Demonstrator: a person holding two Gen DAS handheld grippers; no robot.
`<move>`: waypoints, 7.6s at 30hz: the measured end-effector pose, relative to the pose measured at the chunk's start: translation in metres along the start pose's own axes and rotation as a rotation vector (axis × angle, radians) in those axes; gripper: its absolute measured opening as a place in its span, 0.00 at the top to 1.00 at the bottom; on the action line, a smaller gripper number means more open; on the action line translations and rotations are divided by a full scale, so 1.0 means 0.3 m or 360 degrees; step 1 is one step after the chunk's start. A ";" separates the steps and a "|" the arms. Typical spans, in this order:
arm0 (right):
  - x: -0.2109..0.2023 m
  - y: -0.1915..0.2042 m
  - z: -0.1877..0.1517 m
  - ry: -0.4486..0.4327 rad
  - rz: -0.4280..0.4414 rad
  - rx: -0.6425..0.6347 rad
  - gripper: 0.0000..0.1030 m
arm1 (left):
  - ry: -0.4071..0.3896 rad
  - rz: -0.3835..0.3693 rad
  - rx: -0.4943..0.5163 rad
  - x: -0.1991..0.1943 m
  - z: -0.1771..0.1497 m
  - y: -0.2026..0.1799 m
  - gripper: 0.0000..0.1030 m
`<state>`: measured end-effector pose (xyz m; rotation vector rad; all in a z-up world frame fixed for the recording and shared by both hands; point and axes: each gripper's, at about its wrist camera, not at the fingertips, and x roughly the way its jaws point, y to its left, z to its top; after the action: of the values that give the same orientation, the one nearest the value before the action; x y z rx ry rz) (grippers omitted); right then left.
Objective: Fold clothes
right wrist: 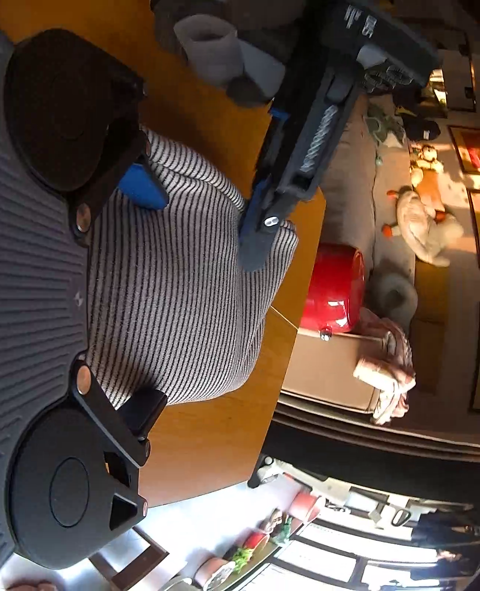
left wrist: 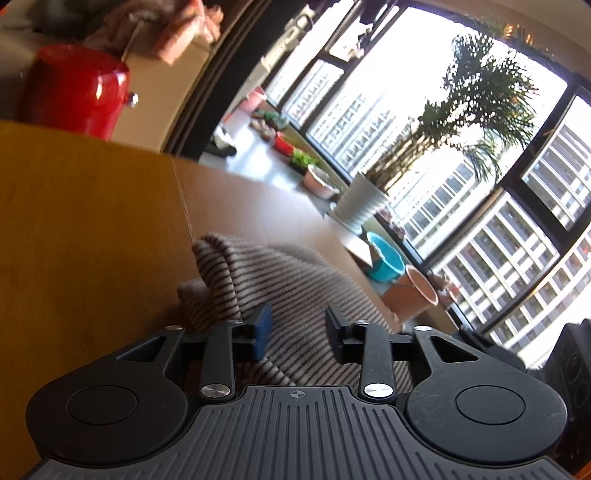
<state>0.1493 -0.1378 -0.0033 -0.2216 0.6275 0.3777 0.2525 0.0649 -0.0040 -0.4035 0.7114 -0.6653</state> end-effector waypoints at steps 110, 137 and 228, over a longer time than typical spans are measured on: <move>-0.067 0.003 0.033 -0.0095 0.0059 0.0110 0.29 | 0.0020 0.0237 0.0007 -0.027 -0.053 -0.054 0.60; -0.077 -0.220 -0.112 0.0001 0.0151 0.0705 0.24 | 0.0132 0.0352 -0.0005 -0.079 -0.151 -0.096 0.44; 0.320 0.018 0.142 -0.0099 0.0279 0.0623 0.00 | -0.0205 0.0774 -0.0012 -0.147 0.098 0.253 0.32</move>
<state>0.2410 -0.0930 -0.0286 0.2195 0.6485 0.4201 0.2800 0.1534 -0.0047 -0.2624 0.6567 -0.1760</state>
